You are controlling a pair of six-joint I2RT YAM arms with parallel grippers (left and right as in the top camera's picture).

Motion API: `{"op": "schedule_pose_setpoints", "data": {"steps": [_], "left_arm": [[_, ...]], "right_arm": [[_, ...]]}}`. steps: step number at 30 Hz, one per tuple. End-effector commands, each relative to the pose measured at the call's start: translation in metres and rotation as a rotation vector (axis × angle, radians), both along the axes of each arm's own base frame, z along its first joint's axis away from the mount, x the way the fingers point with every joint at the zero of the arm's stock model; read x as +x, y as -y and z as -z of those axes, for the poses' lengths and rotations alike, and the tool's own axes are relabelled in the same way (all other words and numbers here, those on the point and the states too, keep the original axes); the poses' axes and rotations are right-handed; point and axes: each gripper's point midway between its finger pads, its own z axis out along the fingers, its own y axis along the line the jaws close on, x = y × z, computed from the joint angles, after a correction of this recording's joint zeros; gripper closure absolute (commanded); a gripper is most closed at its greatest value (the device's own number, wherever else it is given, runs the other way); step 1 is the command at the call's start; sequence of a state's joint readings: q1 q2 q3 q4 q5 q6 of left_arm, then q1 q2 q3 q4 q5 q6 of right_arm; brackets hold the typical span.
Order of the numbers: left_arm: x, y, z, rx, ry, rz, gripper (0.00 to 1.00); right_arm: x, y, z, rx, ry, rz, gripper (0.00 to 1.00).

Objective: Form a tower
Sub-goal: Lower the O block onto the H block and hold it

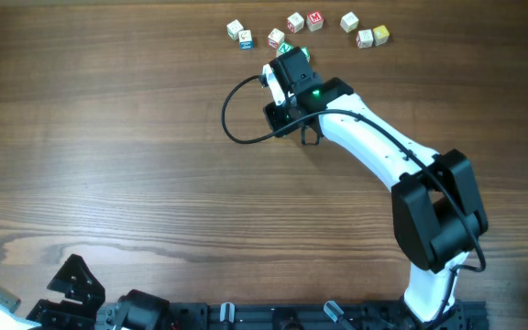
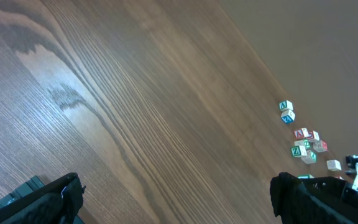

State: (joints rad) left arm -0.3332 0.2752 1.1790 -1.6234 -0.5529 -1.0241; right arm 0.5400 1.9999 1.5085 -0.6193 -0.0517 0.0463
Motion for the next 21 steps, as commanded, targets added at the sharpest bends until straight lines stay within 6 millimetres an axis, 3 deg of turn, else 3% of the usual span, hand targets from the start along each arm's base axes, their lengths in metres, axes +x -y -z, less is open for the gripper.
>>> {"op": "schedule_pose_setpoints", "data": {"steps": [1, 16, 21], "left_arm": [[-0.0010, -0.0026, -0.0005, 0.000, 0.009, -0.021, 0.00], [-0.0010, -0.0026, -0.0005, 0.000, 0.009, -0.021, 0.00], [-0.0010, -0.0026, -0.0005, 0.000, 0.009, -0.021, 0.00]], "right_arm": [[0.0051, 0.0037, 0.0039, -0.030, 0.019, -0.004, 0.87], [0.0046, 0.0052, 0.0045, -0.037, 0.017, -0.001, 0.67], [0.0046, 0.0052, 0.0045, -0.037, 0.017, -0.001, 0.66]]}}
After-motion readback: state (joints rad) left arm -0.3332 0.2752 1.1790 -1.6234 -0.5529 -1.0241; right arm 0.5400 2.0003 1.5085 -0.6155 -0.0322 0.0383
